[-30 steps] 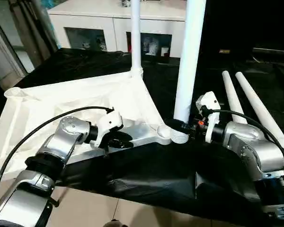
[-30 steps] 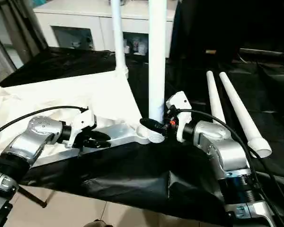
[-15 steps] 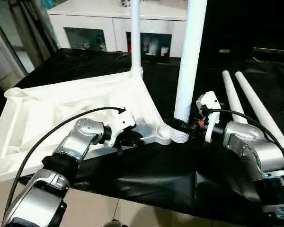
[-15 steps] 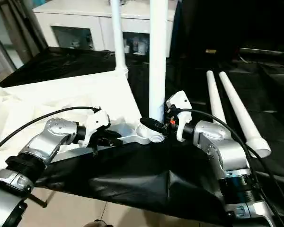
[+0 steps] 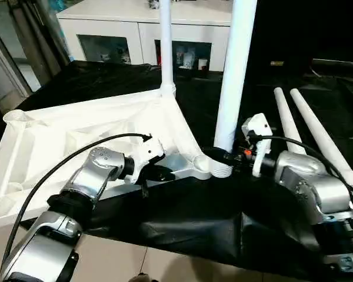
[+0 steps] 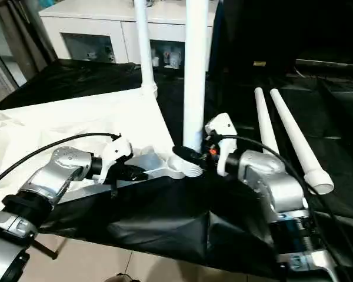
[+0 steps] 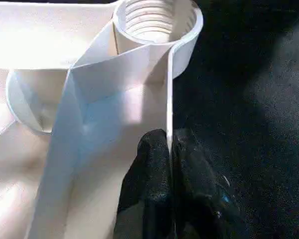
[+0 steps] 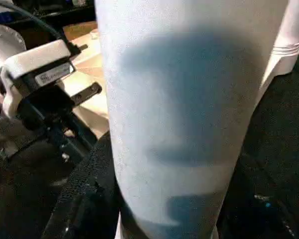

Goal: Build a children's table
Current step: Insert table leg to table base

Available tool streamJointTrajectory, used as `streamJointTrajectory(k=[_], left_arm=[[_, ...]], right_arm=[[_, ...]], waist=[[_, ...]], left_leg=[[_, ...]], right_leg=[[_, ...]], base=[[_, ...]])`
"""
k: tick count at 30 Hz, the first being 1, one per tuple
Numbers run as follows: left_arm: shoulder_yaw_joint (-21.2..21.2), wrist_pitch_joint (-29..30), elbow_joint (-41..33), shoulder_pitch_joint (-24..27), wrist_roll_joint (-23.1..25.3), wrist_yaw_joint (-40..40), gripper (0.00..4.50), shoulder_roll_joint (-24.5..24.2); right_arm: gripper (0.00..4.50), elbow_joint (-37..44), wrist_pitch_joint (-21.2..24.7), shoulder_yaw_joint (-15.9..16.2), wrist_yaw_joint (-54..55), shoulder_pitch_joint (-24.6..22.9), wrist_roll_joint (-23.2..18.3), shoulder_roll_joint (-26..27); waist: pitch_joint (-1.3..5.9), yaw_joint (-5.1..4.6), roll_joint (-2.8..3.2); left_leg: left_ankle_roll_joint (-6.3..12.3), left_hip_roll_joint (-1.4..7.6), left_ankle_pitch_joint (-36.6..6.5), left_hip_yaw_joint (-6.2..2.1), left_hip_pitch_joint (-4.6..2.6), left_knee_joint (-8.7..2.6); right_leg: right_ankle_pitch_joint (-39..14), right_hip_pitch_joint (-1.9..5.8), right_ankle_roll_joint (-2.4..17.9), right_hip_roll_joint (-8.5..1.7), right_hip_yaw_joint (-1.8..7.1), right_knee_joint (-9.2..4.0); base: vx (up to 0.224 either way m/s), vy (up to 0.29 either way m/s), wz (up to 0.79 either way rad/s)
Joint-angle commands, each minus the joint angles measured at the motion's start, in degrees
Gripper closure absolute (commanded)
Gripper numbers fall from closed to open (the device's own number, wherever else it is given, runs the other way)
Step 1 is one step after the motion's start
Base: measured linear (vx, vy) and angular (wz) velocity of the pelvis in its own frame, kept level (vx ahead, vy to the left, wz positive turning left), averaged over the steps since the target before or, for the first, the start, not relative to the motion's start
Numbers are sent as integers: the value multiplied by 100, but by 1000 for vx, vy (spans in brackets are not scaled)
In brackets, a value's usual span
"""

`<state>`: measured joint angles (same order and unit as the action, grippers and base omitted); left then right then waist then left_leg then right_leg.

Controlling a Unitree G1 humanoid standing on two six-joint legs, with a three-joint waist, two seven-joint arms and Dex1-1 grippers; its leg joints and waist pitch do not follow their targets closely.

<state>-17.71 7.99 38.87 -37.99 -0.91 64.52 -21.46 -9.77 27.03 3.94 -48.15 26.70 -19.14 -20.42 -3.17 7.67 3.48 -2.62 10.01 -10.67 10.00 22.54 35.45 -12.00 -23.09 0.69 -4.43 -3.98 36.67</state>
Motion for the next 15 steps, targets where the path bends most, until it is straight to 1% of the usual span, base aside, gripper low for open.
streamJointTrajectory(k=[1, 4, 5, 6, 7, 9, 10, 11, 12, 13, 15], left_arm=[[127, 63, -70, 60, -31, -33, 450, -85], [196, -35, -71, 65, -95, -74, 450, -53], [240, -42, -123, 87, -165, -58, 450, -29], [262, -44, -145, 96, -198, -54, 450, -15], [348, 16, -257, 145, -328, -15, 450, 40], [387, 40, -326, 185, -384, -9, 450, 70], [388, 40, -330, 189, -385, -10, 450, 71], [388, 33, -343, 201, -379, -24, 450, 75], [398, 17, -355, 225, -368, -51, 450, 81], [419, -3, -357, 243, -371, -75, 450, 93], [448, -7, -365, 273, -395, -98, 450, 106]], right_arm=[[257, -80, -119, -3, 65, 174, -14, 56], [257, -267, -185, 20, 92, 279, 19, 155], [257, -422, -257, 48, 98, 356, 77, 210], [257, -491, -286, 57, 99, 392, 98, 234], [257, -708, -369, 72, 101, 511, 151, 312], [257, -891, -423, 85, 91, 606, 179, 374], [257, -906, -427, 87, 89, 613, 181, 379], [257, -993, -455, 97, 75, 651, 187, 401], [257, -1109, -508, 129, 56, 691, 222, 422], [257, -1218, -542, 156, 24, 729, 239, 447], [257, -1377, -605, 199, -14, 779, 282, 490]], waist=[[416, -6, -26], [424, -20, -23], [426, -23, -31], [428, -24, -53], [426, -27, -54], [429, -43, -42], [427, -43, -61], [431, -40, -57], [432, -45, -76], [443, -43, -75], [435, -43, -84]], left_leg=[[87, 332, -982, -142, -108, -461], [85, 324, -955, -138, -104, -453], [92, 324, -919, -138, -97, -451], [99, 324, -918, -132, -101, -451], [100, 327, -919, -133, -99, -453], [103, 325, -921, -129, -102, -449], [136, 328, -851, -132, -93, -448], [161, 330, -810, -126, -96, -442], [180, 326, -775, -123, -89, -443], [205, 326, -719, -121, -93, -434], [235, 327, -692, -114, -90, -432]], right_leg=[[-618, 289, 1340, -478, 299, -448], [-500, 295, 1368, -480, 297, -439], [-445, 298, 1378, -477, 297, -425], [-433, 295, 1386, -479, 296, -430], [-444, 298, 1404, -490, 294, -422], [-462, 294, 1425, -483, 293, -424], [-405, 300, 1430, -487, 297, -409], [-363, 297, 1421, -487, 296, -410], [-320, 303, 1422, -481, 294, -407], [-243, 300, 1444, -483, 290, -395], [-232, 297, 1452, -482, 291, -400]], base=[[0, 0, 0], [0, 0, 0], [0, 0, 0], [0, 0, 0], [0, 0, 0], [0, 0, 0], [0, 0, 0], [0, 0, 0], [0, 0, 0], [0, 0, 0], [0, 0, 0]])
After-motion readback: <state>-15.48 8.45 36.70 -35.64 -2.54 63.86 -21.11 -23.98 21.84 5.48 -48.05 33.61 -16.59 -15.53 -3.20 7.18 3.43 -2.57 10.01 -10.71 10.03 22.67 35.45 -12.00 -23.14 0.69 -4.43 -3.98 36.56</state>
